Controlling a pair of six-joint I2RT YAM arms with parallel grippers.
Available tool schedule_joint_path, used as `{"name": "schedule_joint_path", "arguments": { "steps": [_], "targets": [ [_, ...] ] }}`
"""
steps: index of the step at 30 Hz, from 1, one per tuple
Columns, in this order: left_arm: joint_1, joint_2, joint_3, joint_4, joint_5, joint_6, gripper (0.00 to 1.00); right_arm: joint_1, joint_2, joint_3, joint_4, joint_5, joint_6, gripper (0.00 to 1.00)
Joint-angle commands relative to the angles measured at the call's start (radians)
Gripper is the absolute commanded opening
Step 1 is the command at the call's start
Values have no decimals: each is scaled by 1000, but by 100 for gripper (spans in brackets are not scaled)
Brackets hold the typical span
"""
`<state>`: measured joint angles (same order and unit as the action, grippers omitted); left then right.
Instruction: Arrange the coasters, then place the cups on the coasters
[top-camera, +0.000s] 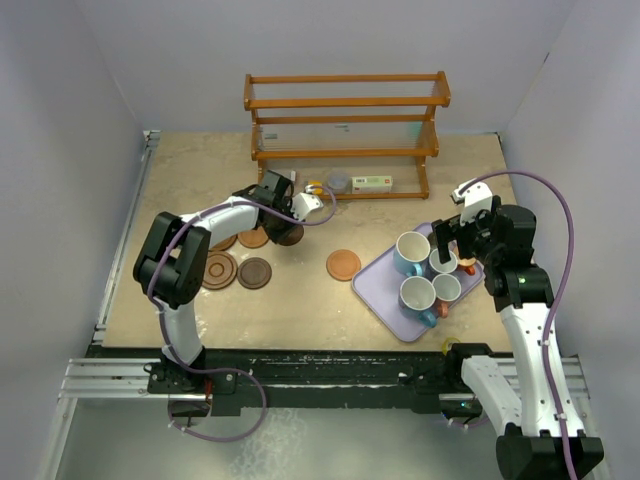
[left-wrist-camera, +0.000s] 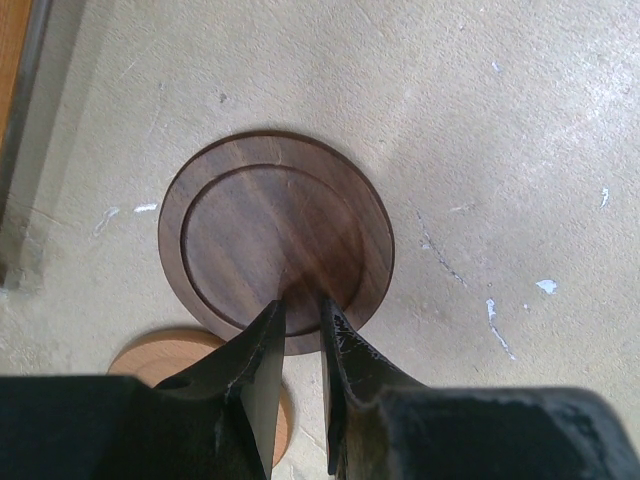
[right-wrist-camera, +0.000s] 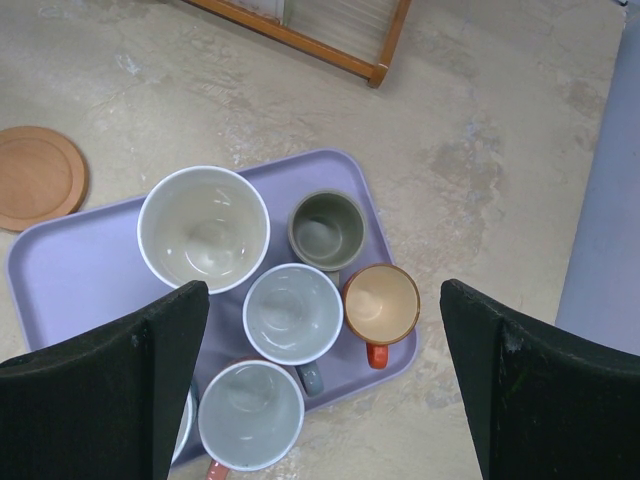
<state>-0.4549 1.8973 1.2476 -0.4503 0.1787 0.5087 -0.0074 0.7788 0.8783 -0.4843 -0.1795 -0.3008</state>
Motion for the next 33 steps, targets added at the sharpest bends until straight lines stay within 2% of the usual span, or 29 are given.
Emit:
{"name": "schedule_joint_path", "arguments": {
  "steps": [1,6,9,19,25,30,33],
  "targets": [
    [-15,27,-56,-168,51,-14,18,-5,-10,17,9,-26,-10,100],
    [-16,22,-42,-157,51,-21,19,-5,-9,16,9,-26,-10,100],
    [-17,6,-19,-143,64,-13,23,-5,-9,16,8,-26,-10,100],
    [-66,-110,22,-31,152,-2,43,-5,-4,15,10,-12,-12,100],
    [-137,-95,42,15,124,-27,48,-5,-13,15,10,-11,-13,100],
    [-149,-80,49,-40,93,4,50,-5,-18,17,9,-10,-15,100],
    [-149,-115,8,-56,54,53,54,-5,-18,16,10,-12,-15,100]
  ]
}}
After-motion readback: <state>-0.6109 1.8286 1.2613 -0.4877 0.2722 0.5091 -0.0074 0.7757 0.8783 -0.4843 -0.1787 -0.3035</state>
